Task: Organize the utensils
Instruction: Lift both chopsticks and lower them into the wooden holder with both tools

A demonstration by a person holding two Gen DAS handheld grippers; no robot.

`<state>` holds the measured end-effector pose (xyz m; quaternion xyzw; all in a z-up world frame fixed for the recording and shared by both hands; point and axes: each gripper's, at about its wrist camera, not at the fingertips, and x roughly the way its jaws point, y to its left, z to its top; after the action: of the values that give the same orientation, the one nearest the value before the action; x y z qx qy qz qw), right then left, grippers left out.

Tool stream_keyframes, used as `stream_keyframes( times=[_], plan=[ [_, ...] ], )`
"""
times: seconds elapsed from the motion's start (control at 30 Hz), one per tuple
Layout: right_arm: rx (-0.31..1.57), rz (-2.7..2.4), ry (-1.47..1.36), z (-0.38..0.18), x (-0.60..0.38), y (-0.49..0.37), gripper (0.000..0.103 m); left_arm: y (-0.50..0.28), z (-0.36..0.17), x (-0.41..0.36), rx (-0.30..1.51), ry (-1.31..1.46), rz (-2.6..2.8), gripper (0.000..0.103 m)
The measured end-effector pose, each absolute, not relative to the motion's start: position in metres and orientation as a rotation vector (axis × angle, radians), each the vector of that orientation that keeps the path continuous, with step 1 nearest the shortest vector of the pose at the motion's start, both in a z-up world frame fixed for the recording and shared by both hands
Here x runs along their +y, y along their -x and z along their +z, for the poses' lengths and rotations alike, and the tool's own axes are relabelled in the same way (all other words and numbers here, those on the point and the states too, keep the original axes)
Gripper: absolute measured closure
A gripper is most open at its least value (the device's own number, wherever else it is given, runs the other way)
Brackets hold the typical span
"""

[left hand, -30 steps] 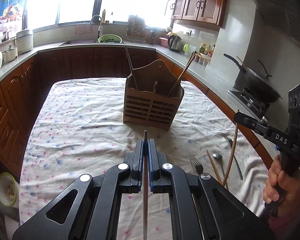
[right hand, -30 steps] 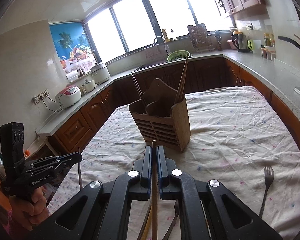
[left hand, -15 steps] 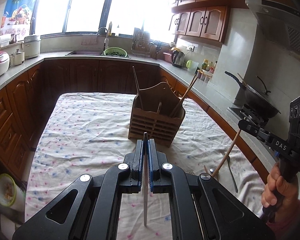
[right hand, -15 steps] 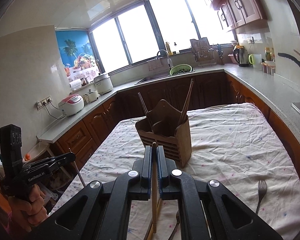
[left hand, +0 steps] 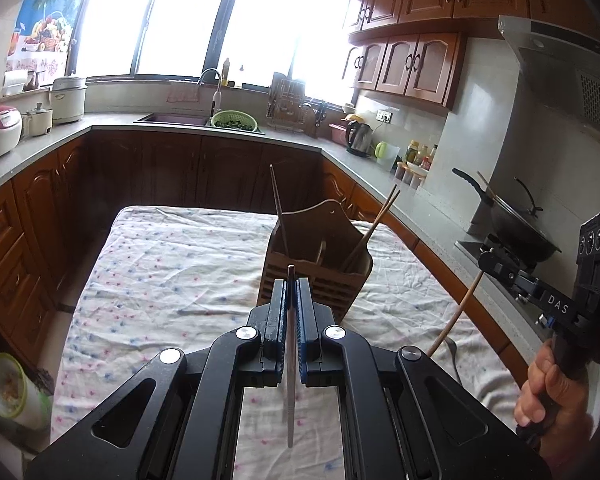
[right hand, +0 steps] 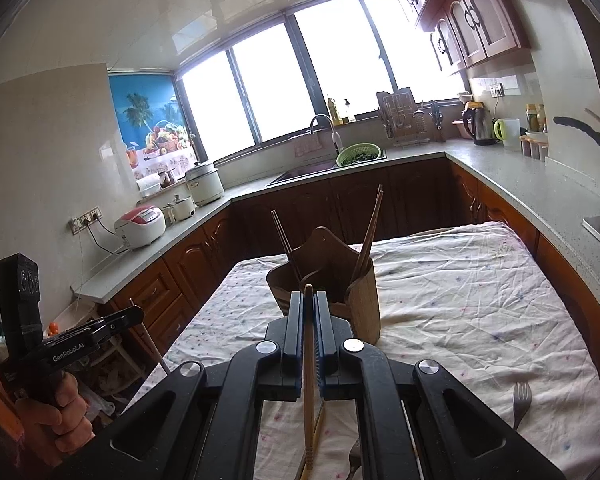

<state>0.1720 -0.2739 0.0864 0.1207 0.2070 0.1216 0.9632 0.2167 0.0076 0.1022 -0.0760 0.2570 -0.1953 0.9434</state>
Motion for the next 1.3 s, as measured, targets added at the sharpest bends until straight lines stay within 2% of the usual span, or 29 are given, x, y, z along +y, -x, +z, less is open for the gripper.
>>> stream_keyframes(
  times=[0.47,0.7,0.87,1.3],
  plan=[
    [0.232,0.205,-0.252,0.155,-0.284,-0.228,0.099,-0.292,0.172,-0.003,0.354,0.182,-0.381,0.099],
    [0.169,0.165,-0.261,0.171,-0.291,-0.267,0.099,-0.338,0.195,-0.019,0.280,0.192,-0.357,0.099],
    [0.143,0.132,-0.261,0.164,-0.297,-0.286,0.099,-0.372,0.181,-0.030,0.286,0.217,-0.318,0.099],
    [0.231,0.130,-0.286,0.087,-0.294,-0.306,0.098,-0.408,0.094,-0.046,0.404,0.250,-0.276,0.099]
  ],
)
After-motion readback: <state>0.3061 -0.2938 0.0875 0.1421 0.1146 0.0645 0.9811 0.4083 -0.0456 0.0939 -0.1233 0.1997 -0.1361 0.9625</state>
